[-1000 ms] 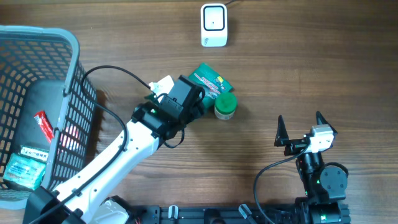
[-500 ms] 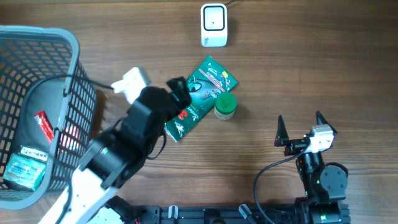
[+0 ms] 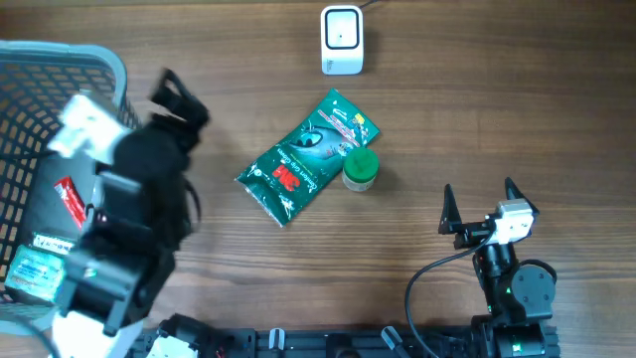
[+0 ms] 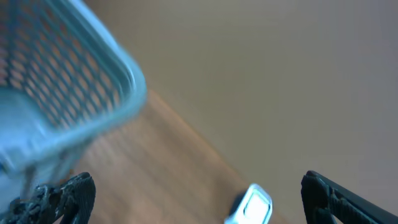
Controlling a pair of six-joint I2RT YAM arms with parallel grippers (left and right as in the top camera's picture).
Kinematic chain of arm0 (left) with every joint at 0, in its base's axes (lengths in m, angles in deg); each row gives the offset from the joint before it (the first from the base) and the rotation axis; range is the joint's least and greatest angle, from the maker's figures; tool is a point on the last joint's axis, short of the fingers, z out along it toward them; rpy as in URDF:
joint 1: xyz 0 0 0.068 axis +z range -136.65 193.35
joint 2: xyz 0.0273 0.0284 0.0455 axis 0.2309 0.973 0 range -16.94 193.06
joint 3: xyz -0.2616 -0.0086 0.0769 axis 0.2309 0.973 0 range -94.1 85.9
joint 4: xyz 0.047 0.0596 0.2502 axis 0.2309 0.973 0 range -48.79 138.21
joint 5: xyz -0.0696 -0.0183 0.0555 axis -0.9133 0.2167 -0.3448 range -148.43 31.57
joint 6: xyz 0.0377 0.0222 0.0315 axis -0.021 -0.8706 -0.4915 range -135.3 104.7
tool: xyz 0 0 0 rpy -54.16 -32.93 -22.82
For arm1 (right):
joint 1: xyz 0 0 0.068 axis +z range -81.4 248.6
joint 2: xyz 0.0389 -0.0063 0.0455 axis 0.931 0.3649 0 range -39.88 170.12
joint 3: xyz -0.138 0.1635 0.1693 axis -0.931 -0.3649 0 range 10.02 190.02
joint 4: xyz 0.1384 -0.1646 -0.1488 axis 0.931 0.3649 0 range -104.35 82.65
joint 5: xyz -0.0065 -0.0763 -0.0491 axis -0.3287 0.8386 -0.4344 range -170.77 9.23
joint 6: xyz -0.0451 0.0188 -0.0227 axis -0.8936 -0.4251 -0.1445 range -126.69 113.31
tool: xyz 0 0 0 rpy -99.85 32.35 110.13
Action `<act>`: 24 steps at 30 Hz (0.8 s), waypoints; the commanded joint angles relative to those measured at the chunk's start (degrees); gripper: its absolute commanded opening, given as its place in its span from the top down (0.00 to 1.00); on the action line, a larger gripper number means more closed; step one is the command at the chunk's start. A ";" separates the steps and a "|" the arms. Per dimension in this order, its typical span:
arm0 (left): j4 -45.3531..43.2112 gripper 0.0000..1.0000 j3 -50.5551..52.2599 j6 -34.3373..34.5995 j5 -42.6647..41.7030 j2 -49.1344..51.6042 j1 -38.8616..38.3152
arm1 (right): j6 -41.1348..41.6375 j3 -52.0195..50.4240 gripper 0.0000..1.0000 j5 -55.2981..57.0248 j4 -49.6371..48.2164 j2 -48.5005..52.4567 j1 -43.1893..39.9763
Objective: Scan the item barcode
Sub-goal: 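Drop the glove pack on the table beside the jar, then reach into the basket and grasp a small red-white packet with left gripper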
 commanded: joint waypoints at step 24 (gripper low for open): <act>16.55 0.00 -12.11 16.35 -34.82 27.65 55.45 | 0.59 -0.07 0.00 0.52 -0.22 0.02 0.00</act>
